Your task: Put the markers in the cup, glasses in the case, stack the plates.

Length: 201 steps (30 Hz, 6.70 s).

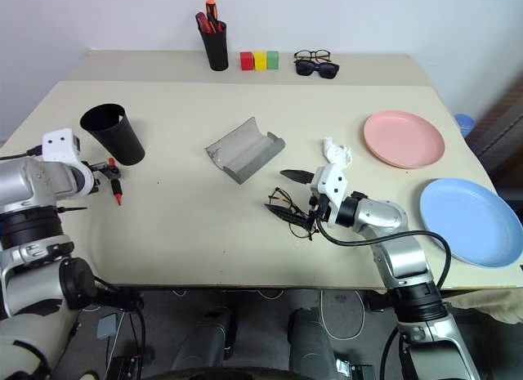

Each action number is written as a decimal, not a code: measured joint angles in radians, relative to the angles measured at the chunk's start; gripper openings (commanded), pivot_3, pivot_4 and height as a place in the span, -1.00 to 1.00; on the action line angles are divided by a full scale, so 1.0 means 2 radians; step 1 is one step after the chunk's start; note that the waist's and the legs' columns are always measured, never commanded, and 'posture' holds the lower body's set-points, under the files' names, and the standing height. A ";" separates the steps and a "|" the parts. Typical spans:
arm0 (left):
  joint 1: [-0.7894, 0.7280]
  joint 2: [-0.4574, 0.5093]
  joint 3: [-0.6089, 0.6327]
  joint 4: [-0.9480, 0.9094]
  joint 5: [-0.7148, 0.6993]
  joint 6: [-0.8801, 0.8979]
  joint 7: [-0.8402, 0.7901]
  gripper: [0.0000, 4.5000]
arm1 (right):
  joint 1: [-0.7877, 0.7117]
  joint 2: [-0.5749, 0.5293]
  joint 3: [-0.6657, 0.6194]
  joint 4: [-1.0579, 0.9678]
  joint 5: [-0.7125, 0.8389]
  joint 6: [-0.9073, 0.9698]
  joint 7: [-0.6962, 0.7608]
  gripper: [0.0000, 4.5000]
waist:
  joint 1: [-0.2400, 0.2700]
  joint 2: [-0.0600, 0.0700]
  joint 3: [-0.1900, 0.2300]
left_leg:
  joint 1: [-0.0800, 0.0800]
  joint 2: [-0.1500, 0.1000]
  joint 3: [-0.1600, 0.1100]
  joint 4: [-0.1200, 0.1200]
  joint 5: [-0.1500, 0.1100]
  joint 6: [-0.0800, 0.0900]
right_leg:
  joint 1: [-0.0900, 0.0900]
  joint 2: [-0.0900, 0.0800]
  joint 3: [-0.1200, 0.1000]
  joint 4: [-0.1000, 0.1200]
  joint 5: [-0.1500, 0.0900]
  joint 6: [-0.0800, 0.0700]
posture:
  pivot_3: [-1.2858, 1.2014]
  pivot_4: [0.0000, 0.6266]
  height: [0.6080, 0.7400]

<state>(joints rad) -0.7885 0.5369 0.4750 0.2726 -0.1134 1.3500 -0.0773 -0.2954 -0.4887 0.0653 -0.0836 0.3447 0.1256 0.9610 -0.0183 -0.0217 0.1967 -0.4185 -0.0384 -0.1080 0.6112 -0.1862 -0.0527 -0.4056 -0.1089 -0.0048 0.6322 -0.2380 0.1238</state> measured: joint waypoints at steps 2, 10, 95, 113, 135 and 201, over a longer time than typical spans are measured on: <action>-0.002 0.000 0.000 0.010 0.000 -0.006 0.003 0.98 | 0.001 -0.001 0.000 0.000 0.000 0.000 -0.001 0.81 | -0.001 0.000 0.000 | 0.000 0.000 0.000 0.000 0.000 0.000 | 0.000 0.000 0.000 0.000 0.000 0.000 | 0.03 -0.52 1.00; -0.002 -0.015 0.001 0.030 0.003 -0.030 0.037 0.87 | -0.001 -0.001 -0.001 0.000 0.000 -0.001 -0.003 0.81 | 0.002 0.000 0.000 | 0.000 0.000 0.000 0.000 0.000 0.000 | 0.000 0.000 0.000 0.000 0.000 0.000 | 0.03 -0.52 1.00; -0.076 -0.173 -0.288 -0.043 -0.125 -0.146 -0.079 0.40 | 0.101 -0.022 -0.086 -0.085 0.001 0.011 -0.102 0.81 | 0.004 0.001 -0.001 | -0.003 0.000 0.001 0.001 0.000 0.001 | 0.001 0.000 0.000 -0.005 0.002 0.003 | 0.03 -0.52 1.00; -0.127 -0.212 -0.347 0.123 -0.035 -0.182 -0.126 -0.97 | 0.134 -0.027 -0.107 -0.138 0.001 0.033 -0.142 0.81 | 0.003 0.002 -0.001 | -0.003 0.000 0.001 0.001 0.000 0.001 | 0.001 0.000 0.000 -0.006 0.002 0.003 | 0.03 -0.52 1.00; -0.026 0.070 -0.499 -0.056 -0.019 -0.370 -0.576 -0.97 | 0.150 -0.027 -0.106 -0.141 0.001 0.030 -0.145 0.81 | 0.005 0.002 0.000 | -0.004 0.000 0.001 0.001 0.000 0.001 | 0.000 -0.001 0.000 -0.007 0.002 -0.001 | 0.03 -0.52 1.00; -0.105 -0.057 -0.515 0.081 0.084 -0.439 -0.600 -0.97 | 0.206 -0.051 -0.153 -0.158 0.012 0.029 -0.151 0.81 | 0.005 0.002 0.000 | -0.004 0.000 0.001 0.002 0.000 0.002 | 0.001 -0.001 0.000 -0.006 0.002 -0.001 | 0.03 -0.52 1.00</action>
<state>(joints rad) -0.9985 0.4224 -0.5549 0.4339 0.0549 0.4711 -1.2780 0.1162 -0.5913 -0.2400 -0.4002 0.3678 0.1831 0.6584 -0.0081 -0.0168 0.1958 -0.4256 -0.0387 -0.1056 0.6148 -0.1863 -0.0492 -0.4035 -0.1101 -0.0039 0.6201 -0.2348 0.1213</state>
